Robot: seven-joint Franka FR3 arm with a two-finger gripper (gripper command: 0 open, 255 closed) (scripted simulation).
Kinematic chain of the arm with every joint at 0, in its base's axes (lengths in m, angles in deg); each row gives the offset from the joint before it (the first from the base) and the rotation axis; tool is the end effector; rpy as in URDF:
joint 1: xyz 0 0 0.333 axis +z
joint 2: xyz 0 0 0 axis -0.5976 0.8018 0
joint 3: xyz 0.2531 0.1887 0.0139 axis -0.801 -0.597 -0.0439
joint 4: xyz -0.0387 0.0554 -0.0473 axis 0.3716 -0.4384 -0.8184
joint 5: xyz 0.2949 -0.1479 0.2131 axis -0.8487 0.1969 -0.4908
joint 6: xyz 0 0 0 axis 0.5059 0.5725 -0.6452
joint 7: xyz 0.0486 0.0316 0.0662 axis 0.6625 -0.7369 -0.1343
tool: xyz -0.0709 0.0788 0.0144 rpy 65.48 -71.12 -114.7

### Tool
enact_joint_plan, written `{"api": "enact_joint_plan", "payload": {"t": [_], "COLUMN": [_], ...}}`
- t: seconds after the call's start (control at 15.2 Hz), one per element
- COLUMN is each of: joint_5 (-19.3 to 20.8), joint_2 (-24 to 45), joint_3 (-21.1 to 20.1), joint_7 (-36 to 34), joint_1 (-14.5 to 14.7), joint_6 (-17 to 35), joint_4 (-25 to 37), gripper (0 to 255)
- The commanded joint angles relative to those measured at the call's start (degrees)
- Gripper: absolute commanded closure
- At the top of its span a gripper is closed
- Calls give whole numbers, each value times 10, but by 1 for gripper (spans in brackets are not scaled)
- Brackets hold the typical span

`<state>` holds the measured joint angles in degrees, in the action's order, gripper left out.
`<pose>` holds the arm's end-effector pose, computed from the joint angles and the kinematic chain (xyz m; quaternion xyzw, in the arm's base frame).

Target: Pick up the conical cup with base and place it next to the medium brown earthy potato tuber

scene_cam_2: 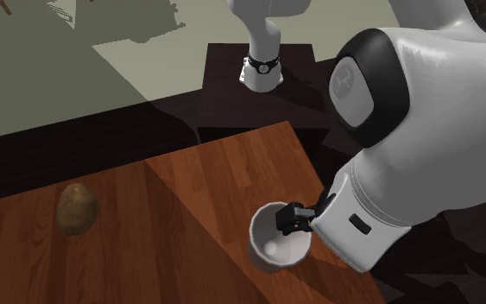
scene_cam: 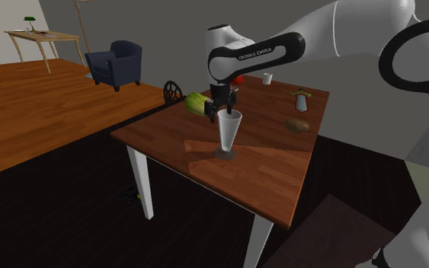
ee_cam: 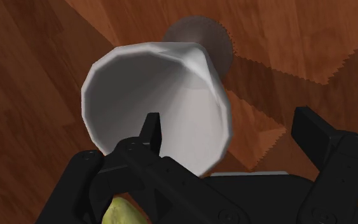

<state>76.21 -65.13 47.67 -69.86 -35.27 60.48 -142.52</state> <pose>0.6695 0.0750 0.4319 0.9959 0.0099 0.0179 0.0877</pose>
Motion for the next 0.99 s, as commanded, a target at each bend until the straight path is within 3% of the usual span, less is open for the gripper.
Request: {"api": "enact_joint_plan", "payload": {"t": [0.0, 0.2, 0.73, 0.79, 0.92], "joint_5": [2, 4, 4, 4, 4], "joint_2": [5, 13, 13, 13, 13], "joint_3": [1, 3, 3, 3, 3], "joint_7": [-2, -4, -4, -4, -4], "joint_1": [-1, -3, -3, -3, -3], "joint_6": [12, 36, 36, 36, 36], "joint_4": [-6, -22, -22, -22, -22], "gripper": [0, 0, 0, 255, 255]}}
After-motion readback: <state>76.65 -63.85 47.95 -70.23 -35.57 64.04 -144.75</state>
